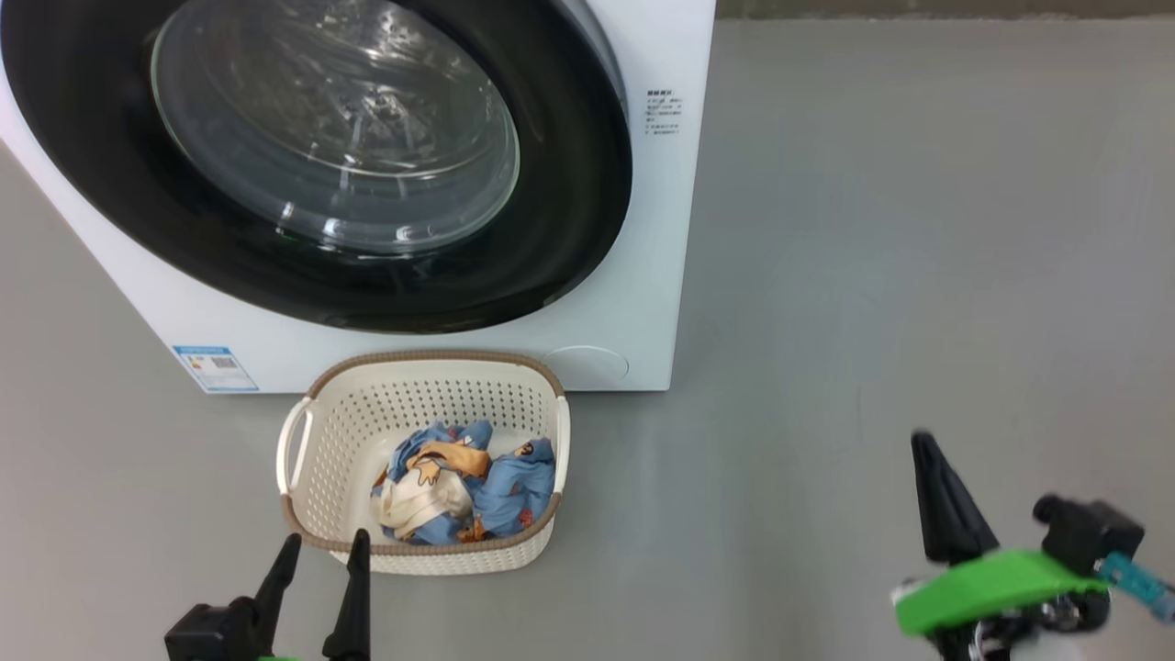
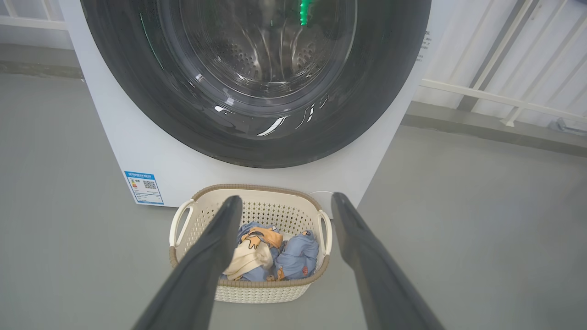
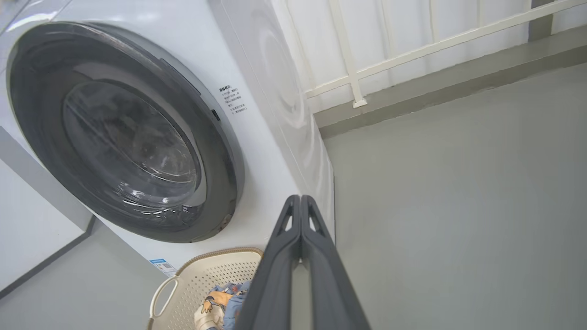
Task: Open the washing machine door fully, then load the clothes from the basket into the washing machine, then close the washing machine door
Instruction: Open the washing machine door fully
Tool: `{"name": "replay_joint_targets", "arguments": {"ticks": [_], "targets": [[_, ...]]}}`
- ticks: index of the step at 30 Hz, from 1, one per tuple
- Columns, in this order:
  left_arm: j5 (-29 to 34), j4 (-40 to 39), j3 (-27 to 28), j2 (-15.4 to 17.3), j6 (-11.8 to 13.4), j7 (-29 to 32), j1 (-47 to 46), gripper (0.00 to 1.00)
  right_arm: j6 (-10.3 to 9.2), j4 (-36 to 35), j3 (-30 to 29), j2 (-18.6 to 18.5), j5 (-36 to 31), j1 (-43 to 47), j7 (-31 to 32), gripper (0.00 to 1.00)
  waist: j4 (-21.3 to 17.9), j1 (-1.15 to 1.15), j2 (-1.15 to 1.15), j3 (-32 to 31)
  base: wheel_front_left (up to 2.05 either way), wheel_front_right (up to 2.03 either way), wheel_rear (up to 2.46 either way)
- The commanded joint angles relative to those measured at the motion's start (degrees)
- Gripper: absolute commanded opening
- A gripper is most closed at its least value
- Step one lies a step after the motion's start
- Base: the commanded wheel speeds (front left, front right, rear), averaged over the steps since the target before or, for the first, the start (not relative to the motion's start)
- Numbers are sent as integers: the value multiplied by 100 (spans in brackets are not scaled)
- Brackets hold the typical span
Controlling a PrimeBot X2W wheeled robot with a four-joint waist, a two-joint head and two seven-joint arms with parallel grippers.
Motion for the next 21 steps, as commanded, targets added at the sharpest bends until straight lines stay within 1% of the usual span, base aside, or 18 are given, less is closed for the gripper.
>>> {"name": "replay_joint_targets", "arguments": {"ticks": [1,7,9,10,11,12,13,16,21], "targets": [[-39,-126,168,67,-15,-59,-251,100,8,-113,212,-10,232,-330,-70,0,32,0,0,59,0,0,0],[-42,-135,121,28,-15,-59,-367,100,8,-82,611,-60,1464,-1065,-70,0,121,0,0,236,0,0,0],[-42,-136,77,16,-15,-59,-430,100,8,-83,744,-94,1975,-1318,-70,0,175,0,0,305,0,0,0],[-42,-136,77,16,-15,-59,-430,100,8,-83,744,-94,1975,-1318,-70,0,175,0,0,305,0,0,0],[-44,-135,17,7,-15,-59,-497,100,8,-106,842,-134,2565,-1544,-70,0,245,0,0,369,0,0,0],[-44,-135,17,7,-15,-59,-497,100,8,-106,842,-134,2565,-1544,-70,0,245,0,0,369,0,0,0],[-45,-138,-15,4,-15,-59,-533,100,8,-141,916,-161,2903,-1654,-70,0,281,0,0,414,0,0,0],[-52,-143,-115,-9,-15,-59,-654,100,8,-244,1100,-351,3783,-1957,-60,0,399,0,0,551,0,0,0],[-90,-151,-224,-42,-15,-59,-870,100,8,-367,1356,-759,4897,-2482,73,0,602,0,0,823,0,0,0]]}}
